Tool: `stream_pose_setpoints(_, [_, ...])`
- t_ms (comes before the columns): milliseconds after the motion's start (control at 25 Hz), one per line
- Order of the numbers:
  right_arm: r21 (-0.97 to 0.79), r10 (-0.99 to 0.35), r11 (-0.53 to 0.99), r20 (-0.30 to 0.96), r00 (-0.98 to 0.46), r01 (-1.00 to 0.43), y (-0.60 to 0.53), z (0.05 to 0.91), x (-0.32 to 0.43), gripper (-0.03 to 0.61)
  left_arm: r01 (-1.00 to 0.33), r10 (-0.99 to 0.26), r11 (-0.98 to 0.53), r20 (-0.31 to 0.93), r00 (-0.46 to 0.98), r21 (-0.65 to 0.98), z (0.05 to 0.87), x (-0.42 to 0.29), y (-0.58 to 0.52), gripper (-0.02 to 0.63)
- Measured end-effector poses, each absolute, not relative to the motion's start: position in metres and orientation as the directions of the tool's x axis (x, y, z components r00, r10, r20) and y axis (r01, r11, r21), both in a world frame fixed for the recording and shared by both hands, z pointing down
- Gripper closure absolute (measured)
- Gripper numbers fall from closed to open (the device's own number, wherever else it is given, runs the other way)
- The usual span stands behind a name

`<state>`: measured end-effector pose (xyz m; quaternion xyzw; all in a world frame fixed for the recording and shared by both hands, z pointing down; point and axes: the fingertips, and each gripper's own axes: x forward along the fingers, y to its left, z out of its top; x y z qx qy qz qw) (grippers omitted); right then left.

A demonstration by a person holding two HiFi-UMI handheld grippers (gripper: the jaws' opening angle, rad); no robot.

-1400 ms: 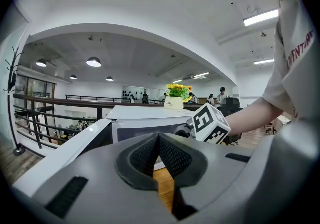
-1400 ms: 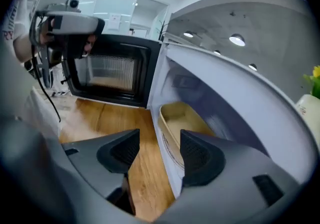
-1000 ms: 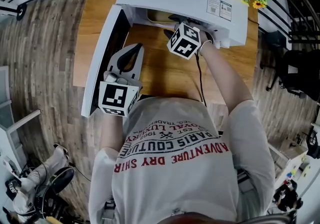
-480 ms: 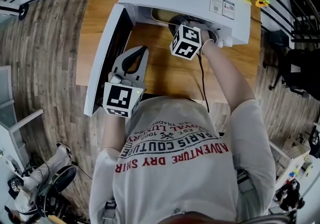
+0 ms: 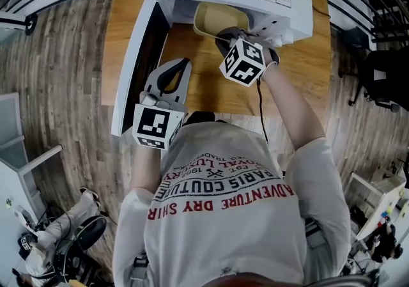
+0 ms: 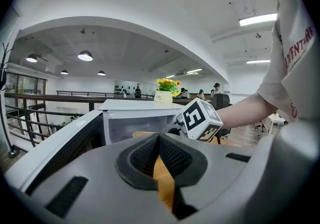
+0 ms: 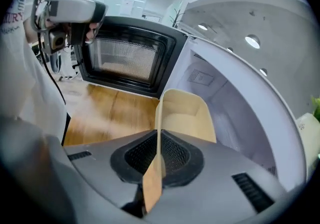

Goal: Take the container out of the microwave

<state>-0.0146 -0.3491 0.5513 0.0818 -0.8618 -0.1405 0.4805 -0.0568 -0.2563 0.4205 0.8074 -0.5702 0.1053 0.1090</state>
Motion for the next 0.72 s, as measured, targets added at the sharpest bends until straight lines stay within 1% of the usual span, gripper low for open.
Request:
stream_pose_setpoints(120, [0.311,-0.302,0.947,0.779,-0.549,-0.079,-0.333,0.537,-0.006,0.535,-0.939,-0.896,-0.341,0.285,0.341,0.050,0.414,-0.053,-0.248,0.600])
stream_pose_setpoints(280, [0.248,-0.366,0.930,0.703,-0.610,-0.272,-0.313,0.513,0.014,0.535,-0.933,-0.899,-0.358,0.254,0.356,0.039,0.404,-0.050,-0.236,0.600])
stream_pose_setpoints(360, [0.216,-0.393,0.915,0.664,-0.636,-0.340,-0.300,0.501,0.022,0.535,-0.935,-0.903,-0.353,0.246,0.351,0.037,0.400,-0.049,-0.226,0.600])
stream_pose_setpoints(720, [0.134,-0.519,0.839,0.485,-0.704,-0.527,-0.250,0.444,0.050,0.535,-0.938,-0.918,-0.347,0.197,0.343,0.016,0.379,-0.051,-0.194,0.600])
